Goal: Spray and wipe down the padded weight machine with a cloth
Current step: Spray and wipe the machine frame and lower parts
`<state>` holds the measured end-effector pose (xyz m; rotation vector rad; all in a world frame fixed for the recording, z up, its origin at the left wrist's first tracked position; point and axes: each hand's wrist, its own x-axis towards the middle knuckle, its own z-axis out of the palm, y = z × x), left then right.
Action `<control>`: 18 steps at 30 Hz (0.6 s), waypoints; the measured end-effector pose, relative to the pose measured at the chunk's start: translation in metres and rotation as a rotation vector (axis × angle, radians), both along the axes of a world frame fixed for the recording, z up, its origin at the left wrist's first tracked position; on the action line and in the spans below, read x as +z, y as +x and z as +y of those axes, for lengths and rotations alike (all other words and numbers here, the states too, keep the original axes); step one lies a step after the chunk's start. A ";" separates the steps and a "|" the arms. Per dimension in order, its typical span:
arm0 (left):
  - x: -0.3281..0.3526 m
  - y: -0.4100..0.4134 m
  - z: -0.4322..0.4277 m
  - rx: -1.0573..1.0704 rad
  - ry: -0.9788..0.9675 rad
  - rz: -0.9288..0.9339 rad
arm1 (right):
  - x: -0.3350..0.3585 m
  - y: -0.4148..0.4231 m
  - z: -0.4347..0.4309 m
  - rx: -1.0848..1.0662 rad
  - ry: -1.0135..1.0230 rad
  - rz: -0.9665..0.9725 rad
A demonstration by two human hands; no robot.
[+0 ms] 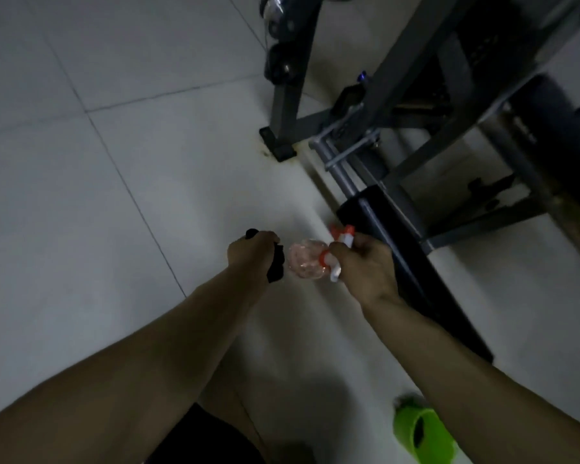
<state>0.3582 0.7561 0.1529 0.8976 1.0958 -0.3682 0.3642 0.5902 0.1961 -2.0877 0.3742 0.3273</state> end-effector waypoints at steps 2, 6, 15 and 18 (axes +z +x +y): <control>0.049 -0.005 0.013 -0.004 0.000 -0.013 | 0.057 0.001 0.014 0.018 0.024 -0.022; 0.161 -0.024 0.050 0.021 -0.045 -0.047 | 0.187 -0.014 0.049 0.039 0.103 -0.019; 0.383 -0.067 0.112 -0.076 0.027 -0.165 | 0.418 -0.063 0.098 0.035 0.204 -0.028; 0.439 -0.071 0.124 -0.106 -0.018 -0.160 | 0.473 -0.067 0.115 0.001 0.265 -0.050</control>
